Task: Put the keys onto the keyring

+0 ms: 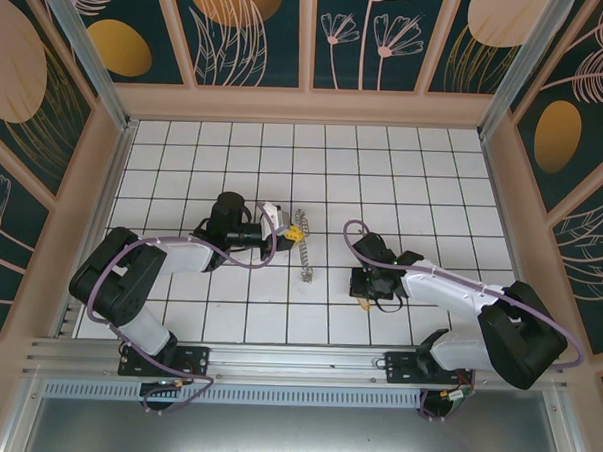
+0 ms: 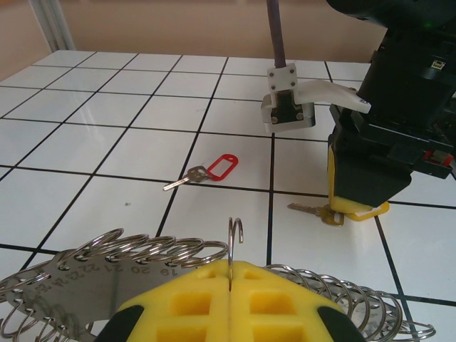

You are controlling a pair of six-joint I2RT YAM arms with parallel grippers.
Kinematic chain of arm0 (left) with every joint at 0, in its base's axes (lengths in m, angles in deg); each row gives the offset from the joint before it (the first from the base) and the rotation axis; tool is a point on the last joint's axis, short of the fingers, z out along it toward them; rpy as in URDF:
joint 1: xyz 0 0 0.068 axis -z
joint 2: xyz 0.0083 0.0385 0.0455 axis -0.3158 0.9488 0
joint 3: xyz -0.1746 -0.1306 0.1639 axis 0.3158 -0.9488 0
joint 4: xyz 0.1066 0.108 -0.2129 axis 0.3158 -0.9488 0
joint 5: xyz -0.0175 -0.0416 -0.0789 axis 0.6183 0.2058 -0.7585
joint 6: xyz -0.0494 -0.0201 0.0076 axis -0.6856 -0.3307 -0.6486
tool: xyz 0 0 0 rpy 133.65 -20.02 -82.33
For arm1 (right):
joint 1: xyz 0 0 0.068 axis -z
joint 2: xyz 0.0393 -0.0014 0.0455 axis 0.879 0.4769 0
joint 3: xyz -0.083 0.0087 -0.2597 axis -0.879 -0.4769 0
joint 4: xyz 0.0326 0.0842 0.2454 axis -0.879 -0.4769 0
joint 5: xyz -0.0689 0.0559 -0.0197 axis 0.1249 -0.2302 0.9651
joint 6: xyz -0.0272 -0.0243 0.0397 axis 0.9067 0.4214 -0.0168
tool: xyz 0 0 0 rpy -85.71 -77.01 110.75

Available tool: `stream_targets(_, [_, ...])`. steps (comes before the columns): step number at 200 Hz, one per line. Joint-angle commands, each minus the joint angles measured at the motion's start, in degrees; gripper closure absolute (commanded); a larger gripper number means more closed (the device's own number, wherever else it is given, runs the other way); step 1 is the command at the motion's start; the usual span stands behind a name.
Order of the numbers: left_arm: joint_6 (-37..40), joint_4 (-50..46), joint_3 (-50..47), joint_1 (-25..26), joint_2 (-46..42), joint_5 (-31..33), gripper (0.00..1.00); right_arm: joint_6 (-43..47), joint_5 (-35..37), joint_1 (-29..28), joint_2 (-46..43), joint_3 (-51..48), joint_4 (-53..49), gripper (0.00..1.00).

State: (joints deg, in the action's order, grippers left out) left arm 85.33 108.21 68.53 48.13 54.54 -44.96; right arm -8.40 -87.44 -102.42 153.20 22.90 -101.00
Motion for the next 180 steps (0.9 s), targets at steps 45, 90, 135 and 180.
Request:
stream_targets(45, [-0.2, 0.9, 0.6, 0.4, -1.8, -1.2, 1.0, 10.2, 0.3, -2.5, -13.8, -1.3, 8.8, 0.99])
stream_targets(90, [-1.4, 1.9, 0.6, 0.4, -3.3, -0.8, 1.0, 23.2, -6.4, -2.5, -26.4, -5.0, 20.3, 0.99])
stream_targets(135, [-1.8, 2.0, 0.1, 0.4, -4.3, -2.1, 1.0, 37.6, -14.8, -2.5, -29.8, -9.0, 30.9, 1.0])
stream_targets(180, [-2.0, 1.8, -1.2, 0.4, -5.2, -4.9, 1.0, 46.8, -20.6, -2.3, -29.8, -10.8, 37.8, 1.0])
